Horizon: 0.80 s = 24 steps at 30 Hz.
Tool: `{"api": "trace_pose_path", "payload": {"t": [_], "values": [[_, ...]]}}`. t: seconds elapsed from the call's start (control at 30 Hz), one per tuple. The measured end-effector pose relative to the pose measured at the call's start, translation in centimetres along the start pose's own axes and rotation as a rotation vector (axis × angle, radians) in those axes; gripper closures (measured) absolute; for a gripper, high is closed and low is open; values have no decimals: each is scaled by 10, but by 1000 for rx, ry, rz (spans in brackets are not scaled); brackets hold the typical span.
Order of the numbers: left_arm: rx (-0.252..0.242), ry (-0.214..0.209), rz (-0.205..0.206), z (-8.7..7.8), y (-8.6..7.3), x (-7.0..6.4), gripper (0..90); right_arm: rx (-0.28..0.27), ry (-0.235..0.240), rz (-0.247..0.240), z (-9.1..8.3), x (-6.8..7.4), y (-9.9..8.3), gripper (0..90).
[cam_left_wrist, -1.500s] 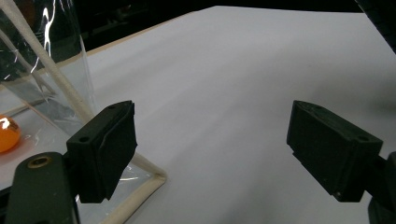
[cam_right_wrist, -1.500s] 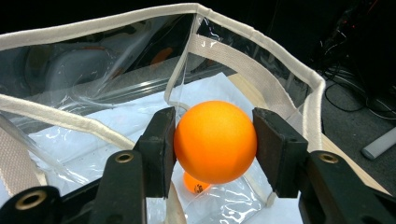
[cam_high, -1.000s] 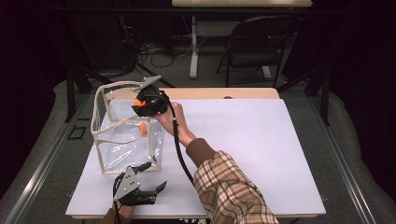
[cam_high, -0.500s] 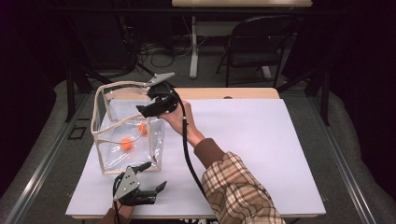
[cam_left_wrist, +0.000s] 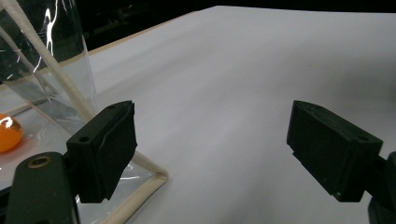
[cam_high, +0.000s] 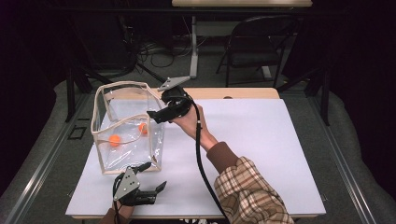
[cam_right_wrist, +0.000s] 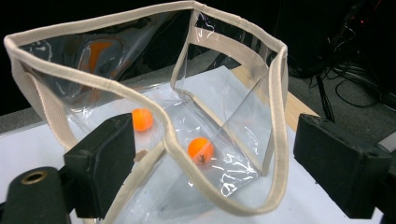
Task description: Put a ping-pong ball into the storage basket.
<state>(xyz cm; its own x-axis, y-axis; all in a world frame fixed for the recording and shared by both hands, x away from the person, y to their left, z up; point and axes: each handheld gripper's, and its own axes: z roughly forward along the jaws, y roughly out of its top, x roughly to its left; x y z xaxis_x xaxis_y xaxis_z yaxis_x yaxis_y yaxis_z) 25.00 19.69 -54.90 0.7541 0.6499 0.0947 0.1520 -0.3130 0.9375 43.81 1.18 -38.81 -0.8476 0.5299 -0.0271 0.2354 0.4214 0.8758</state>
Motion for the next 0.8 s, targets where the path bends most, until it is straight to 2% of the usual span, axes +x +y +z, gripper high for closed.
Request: {"api": "trace_pose_path", "payload": {"t": [0.17,0.37,0.8], "values": [[-1,0,1,0,0,0,160,5,4,-15,-8,0,-6,98],[1,1,2,0,0,0,160,19,9,-3,-19,-2,-15,62],[2,0,3,0,0,-1,160,52,-3,-9,-37,-6,-40,16]]}}
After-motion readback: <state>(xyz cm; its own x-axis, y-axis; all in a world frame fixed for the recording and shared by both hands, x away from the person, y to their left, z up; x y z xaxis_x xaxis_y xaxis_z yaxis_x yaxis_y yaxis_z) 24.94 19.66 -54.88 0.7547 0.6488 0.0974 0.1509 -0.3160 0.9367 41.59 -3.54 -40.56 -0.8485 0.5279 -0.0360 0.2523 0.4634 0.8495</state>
